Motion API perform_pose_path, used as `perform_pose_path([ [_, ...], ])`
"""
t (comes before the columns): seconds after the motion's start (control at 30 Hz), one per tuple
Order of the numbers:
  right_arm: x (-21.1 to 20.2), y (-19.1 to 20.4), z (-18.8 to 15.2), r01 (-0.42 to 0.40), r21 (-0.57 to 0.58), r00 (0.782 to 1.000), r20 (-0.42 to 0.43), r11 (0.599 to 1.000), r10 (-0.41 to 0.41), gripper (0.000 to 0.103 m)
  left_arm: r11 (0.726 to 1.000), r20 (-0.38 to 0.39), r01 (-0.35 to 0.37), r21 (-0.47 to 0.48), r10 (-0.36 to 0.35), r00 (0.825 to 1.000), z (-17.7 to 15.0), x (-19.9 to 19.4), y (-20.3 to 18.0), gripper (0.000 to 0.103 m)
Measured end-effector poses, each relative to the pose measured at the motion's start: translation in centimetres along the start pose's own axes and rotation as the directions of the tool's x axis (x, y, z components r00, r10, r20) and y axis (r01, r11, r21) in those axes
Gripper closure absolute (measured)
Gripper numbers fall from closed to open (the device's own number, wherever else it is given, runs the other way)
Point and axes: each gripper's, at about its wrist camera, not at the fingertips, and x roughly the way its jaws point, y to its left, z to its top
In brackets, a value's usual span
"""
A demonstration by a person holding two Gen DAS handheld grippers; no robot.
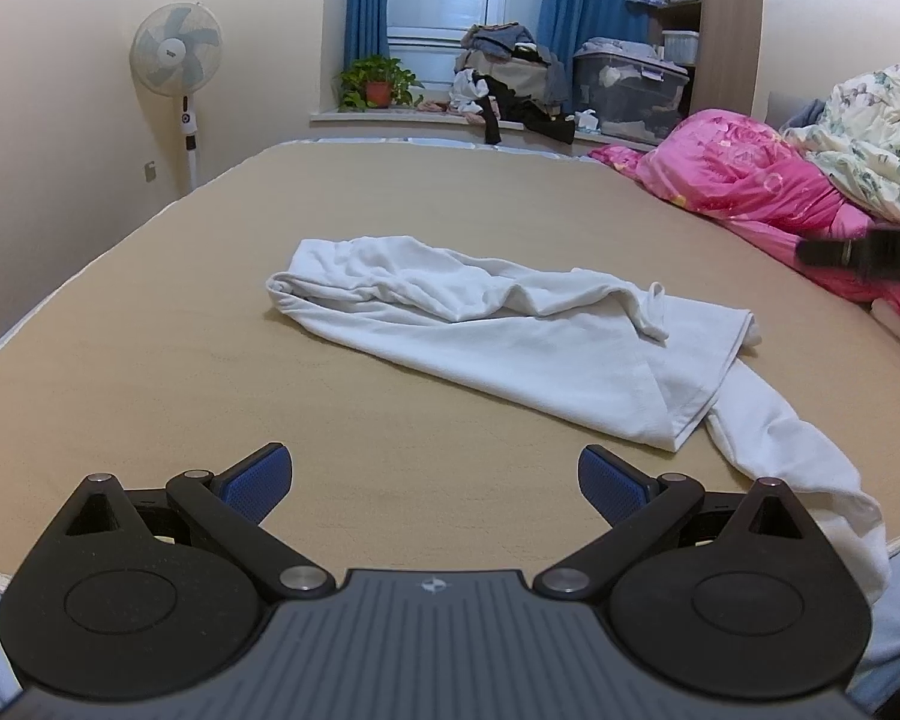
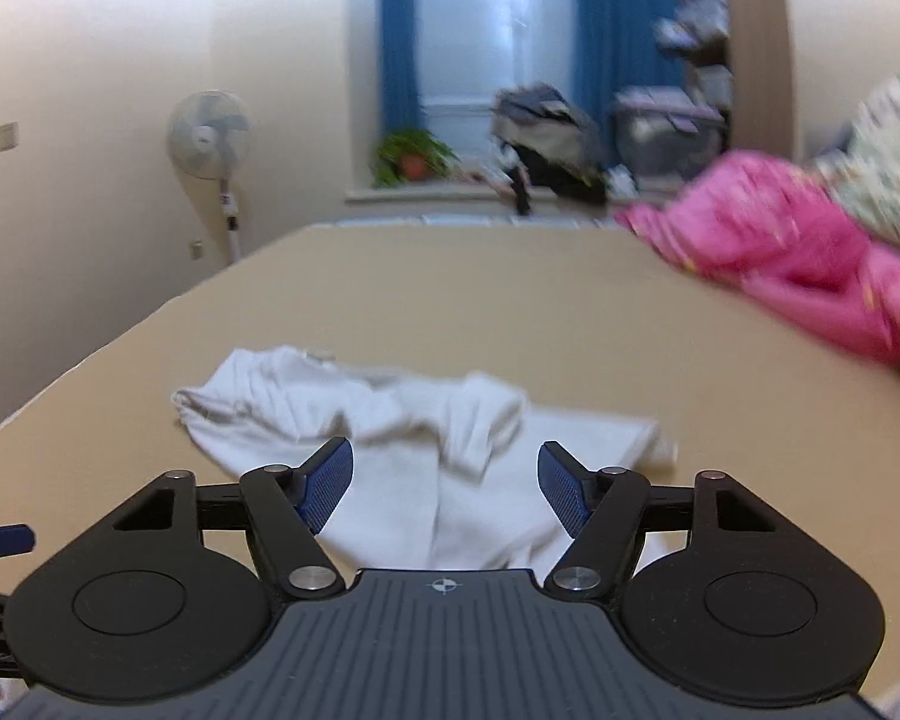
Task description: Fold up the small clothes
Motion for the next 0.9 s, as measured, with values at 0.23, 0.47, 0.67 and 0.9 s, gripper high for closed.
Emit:
perform_pose_path([
  [0.23, 3.5, -5.2, -0.8, 0.015, 0.077, 0.998, -0.059, 0.997, -0.011, 0.045, 0.997, -0.003, -0.039, 0.067, 0.039, 0.999, -0.7, 1.2, -0.4, 0.022],
  [0.47, 4.3, -6.9, -0.7, -0.018, 0.147, 0.998, -0.055, 0.989, 0.026, 0.050, 0.998, -0.039, -0.003, 0.070, 0.006, 0.999, 0.8, 3.6, -0.4, 0.059],
  [0.67, 4.3, -7.5, -0.4, -0.049, 0.171, 0.997, -0.050, 0.984, 0.058, 0.048, 0.996, -0.054, -0.014, 0.088, 0.018, 0.998, 3.6, 7.0, -3.6, 0.059],
  [0.9, 3.9, -7.8, 0.1, -0.038, 0.159, 0.998, -0.035, 0.986, 0.044, 0.043, 0.997, -0.143, 0.073, 0.040, -0.066, 0.987, 6.2, 12.9, -9.1, 0.057],
])
